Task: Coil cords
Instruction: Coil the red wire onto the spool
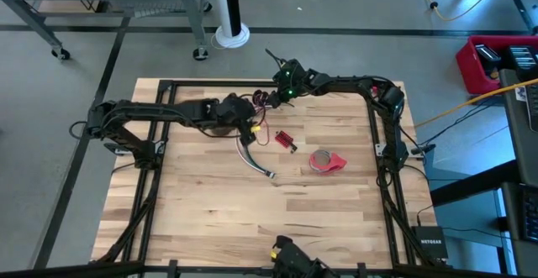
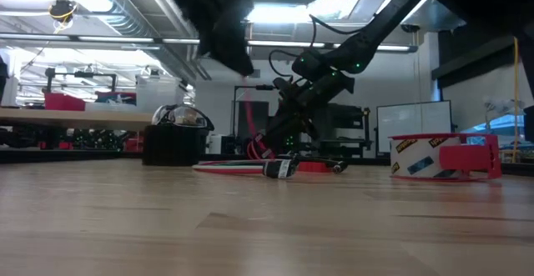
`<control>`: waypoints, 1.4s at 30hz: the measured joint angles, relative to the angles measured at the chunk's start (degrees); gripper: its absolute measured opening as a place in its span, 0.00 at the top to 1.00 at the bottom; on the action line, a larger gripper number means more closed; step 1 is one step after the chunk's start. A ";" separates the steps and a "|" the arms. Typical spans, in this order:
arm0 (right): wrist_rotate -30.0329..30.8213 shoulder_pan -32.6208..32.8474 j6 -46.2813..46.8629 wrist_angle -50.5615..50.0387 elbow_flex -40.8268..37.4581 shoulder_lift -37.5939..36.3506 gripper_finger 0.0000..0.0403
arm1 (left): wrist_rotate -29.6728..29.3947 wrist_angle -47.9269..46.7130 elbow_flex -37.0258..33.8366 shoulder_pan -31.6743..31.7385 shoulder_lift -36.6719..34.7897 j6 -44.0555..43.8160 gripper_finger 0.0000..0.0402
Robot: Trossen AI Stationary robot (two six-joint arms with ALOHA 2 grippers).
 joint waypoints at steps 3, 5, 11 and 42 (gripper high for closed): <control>0.00 -0.03 0.79 -1.38 0.00 -0.02 0.76 | -0.05 -6.46 -1.58 1.44 0.00 -1.36 0.69; -0.02 -0.04 0.77 -2.61 -0.04 -0.02 0.76 | -0.54 -13.36 -2.39 2.36 0.02 -3.21 0.69; -0.02 -0.04 0.67 -4.03 -0.04 -0.02 0.76 | 1.22 -21.86 -4.12 3.71 0.04 -11.55 0.69; -0.07 -0.01 0.80 -4.07 -0.04 -0.11 0.76 | 20.61 14.53 -4.02 23.47 11.95 -11.20 0.69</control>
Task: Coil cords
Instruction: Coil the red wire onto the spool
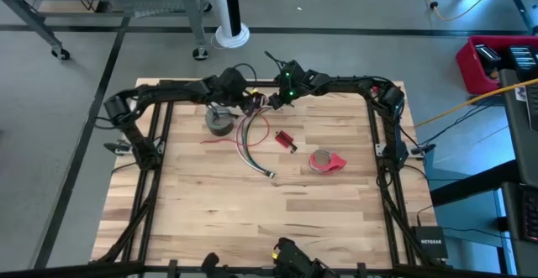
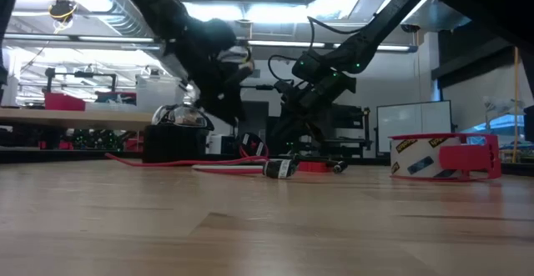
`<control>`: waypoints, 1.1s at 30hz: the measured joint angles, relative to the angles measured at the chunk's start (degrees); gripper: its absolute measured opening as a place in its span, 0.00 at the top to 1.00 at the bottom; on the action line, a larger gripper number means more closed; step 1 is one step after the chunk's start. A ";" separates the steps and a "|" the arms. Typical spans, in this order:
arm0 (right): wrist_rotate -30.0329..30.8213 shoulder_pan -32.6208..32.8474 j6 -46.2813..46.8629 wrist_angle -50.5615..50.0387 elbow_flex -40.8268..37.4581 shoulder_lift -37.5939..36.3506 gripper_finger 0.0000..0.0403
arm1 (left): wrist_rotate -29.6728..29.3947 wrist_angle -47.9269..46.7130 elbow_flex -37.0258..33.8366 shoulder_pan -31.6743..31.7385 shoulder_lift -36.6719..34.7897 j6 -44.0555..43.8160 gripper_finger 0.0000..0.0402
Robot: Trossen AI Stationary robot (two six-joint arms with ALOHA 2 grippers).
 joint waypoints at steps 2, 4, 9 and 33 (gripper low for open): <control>-0.04 0.01 0.04 0.03 0.00 0.00 0.76 | 1.23 2.36 0.00 0.72 1.75 -0.13 0.69; -0.09 0.01 0.06 -0.01 0.00 0.00 0.76 | 2.53 4.18 0.08 1.09 3.13 -0.14 0.69; -0.11 -0.01 0.04 -0.01 0.00 0.00 0.76 | 3.04 4.16 0.90 1.11 4.36 0.41 0.69; 0.04 -0.02 0.04 -0.40 0.00 0.00 0.76 | 2.32 3.57 3.80 4.80 0.05 6.33 0.89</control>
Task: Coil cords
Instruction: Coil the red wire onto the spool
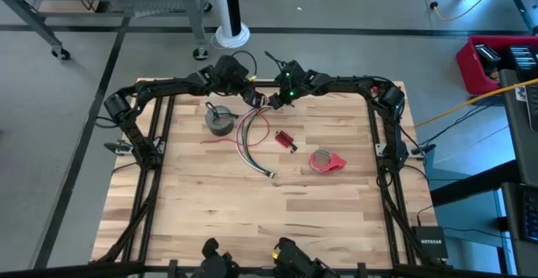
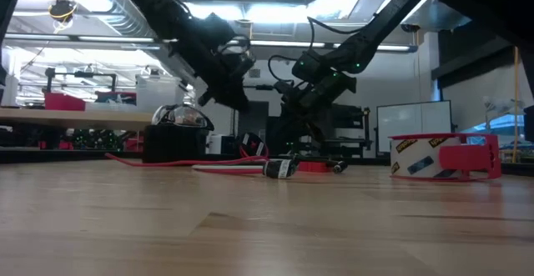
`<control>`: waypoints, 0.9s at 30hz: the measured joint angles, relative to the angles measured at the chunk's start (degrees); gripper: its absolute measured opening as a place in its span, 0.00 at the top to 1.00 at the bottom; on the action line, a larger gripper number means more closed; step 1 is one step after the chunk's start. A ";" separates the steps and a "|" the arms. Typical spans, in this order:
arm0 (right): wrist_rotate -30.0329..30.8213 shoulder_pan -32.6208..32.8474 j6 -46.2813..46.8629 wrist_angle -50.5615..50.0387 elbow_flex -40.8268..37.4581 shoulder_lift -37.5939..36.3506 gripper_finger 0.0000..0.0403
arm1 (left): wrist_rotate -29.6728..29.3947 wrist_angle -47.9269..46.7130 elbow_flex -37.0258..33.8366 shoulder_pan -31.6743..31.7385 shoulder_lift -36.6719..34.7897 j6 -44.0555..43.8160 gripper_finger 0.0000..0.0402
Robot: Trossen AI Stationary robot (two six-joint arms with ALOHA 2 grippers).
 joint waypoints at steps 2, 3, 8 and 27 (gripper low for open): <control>-0.02 0.00 0.00 0.02 0.00 0.00 0.76 | 0.00 -0.71 0.03 0.94 0.09 0.80 0.86; -0.02 0.00 0.00 0.05 0.00 0.00 0.76 | -0.06 -1.15 0.01 1.40 0.27 0.82 0.83; -0.02 0.00 0.00 -0.04 0.00 0.00 0.76 | -0.02 -6.78 0.01 3.33 1.50 2.56 0.72; -3.04 0.01 0.68 0.21 0.00 0.00 0.76 | 6.15 -6.78 -0.04 4.74 7.20 -0.75 0.65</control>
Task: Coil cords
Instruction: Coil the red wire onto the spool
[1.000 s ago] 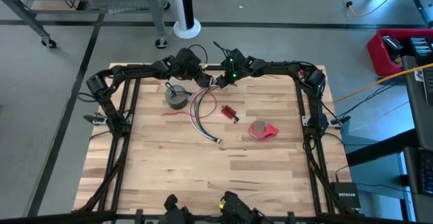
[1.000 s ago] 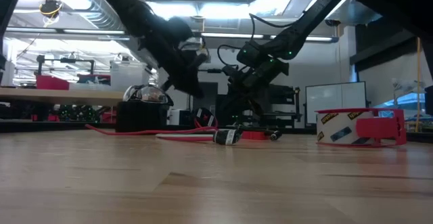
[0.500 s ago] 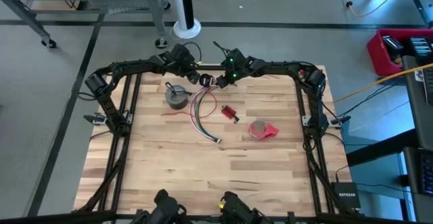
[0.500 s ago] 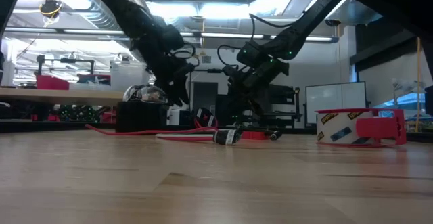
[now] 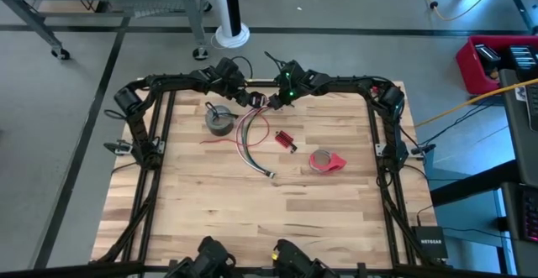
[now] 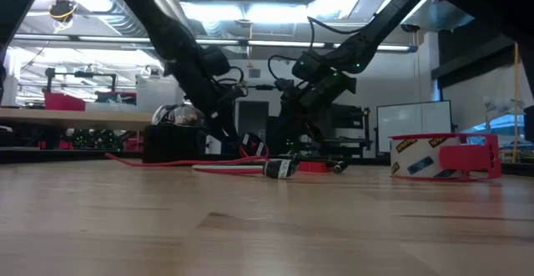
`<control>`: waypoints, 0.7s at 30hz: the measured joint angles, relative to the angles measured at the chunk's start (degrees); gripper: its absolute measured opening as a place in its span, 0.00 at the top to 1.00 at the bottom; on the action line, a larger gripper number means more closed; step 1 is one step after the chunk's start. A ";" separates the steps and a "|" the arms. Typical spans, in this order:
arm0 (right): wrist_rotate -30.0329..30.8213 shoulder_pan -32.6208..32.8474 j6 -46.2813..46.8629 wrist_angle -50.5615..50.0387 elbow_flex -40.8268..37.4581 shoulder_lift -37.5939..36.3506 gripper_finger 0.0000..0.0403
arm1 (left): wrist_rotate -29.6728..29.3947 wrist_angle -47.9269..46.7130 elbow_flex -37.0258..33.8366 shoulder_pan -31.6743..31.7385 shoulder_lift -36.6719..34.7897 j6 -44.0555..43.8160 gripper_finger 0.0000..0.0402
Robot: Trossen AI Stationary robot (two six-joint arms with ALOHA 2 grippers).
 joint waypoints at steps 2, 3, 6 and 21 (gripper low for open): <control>0.00 0.01 0.00 0.13 0.00 0.00 0.76 | 0.68 0.99 0.00 0.00 0.13 -0.04 0.65; 0.00 0.00 0.00 0.14 0.00 0.00 0.76 | 1.11 1.08 0.00 0.00 0.13 -0.02 0.65; 0.00 0.01 -0.02 0.22 0.00 0.00 0.76 | 2.42 2.76 0.00 -0.01 0.13 -0.10 0.66; -3.22 0.01 0.95 0.44 0.00 0.00 0.76 | 3.40 6.52 0.00 -0.28 3.12 -2.55 0.66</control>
